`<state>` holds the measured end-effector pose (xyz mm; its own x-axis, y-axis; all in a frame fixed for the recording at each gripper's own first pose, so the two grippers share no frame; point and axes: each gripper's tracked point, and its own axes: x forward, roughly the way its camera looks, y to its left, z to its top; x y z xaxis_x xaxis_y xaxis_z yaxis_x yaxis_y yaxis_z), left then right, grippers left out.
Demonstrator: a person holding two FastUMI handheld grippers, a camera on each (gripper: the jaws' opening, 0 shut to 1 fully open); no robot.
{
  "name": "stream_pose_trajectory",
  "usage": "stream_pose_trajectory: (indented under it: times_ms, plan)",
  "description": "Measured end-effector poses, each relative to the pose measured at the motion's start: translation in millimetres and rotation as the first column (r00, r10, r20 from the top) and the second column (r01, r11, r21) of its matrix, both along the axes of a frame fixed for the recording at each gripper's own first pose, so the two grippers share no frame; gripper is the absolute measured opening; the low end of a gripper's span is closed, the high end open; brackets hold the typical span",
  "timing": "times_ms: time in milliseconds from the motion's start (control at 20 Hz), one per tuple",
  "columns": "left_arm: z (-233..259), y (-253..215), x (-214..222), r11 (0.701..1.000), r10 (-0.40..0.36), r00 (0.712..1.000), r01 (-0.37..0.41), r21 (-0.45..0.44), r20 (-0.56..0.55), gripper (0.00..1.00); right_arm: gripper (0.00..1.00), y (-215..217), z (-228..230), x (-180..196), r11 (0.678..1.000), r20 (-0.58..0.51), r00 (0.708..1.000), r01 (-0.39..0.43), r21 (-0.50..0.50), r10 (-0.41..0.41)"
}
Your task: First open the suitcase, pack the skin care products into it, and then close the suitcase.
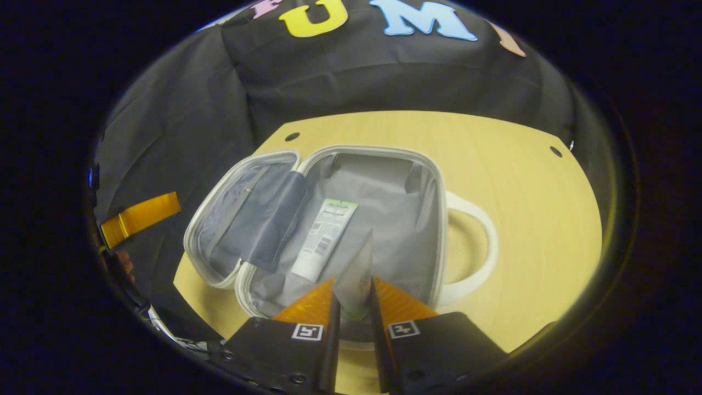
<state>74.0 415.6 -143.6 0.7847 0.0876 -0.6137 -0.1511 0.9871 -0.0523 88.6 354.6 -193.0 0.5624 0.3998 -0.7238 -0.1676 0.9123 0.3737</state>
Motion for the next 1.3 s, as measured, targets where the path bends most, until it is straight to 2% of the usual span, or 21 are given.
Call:
stream_pose_trajectory:
  times_ms: [50,150,200,450,600,950,1200,1300]
  plan:
    - [2.8,17.9,-4.3,0.999,0.037,0.999,-0.037,-0.013,-0.003,0.94,0.33,2.9,5.5,5.8,1.0,0.035,0.999,-0.004,0.009,0.004]
    - [1.3,53.4,-6.6,0.995,0.099,0.995,-0.099,-0.011,0.004,0.94,0.7,-4.9,21.0,4.8,1.0,0.105,0.994,0.01,0.0,-0.01]
    - [0.6,69.6,-7.0,0.992,0.124,0.992,-0.124,-0.001,0.007,0.93,0.98,-8.0,26.0,6.8,1.0,0.141,0.99,0.024,-0.014,-0.022]
    - [-2.8,137.7,10.3,0.98,0.198,0.98,-0.197,0.039,-0.006,0.93,0.96,-48.4,72.7,-5.0,0.993,0.297,0.95,0.112,-0.045,-0.094]
    - [-18.2,173.0,27.5,0.982,0.187,0.981,-0.187,0.008,-0.055,0.93,0.96,-76.9,92.0,-9.0,0.98,0.348,0.924,0.189,-0.062,-0.156]
    - [-93.0,205.9,71.9,0.971,0.12,0.971,-0.159,-0.18,-0.209,0.94,0.96,-112.6,90.2,-12.1,0.945,0.326,0.909,0.309,-0.108,-0.26]
    - [-126.4,200.3,87.8,0.943,0.098,0.966,-0.167,-0.289,-0.237,0.94,0.96,-114.0,90.1,-13.7,0.94,0.314,0.913,0.314,-0.131,-0.261]
    - [-132.4,197.5,92.6,0.924,0.094,0.97,-0.17,-0.343,-0.225,0.89,0.96,-113.4,90.7,-14.6,0.941,0.309,0.915,0.312,-0.13,-0.261]
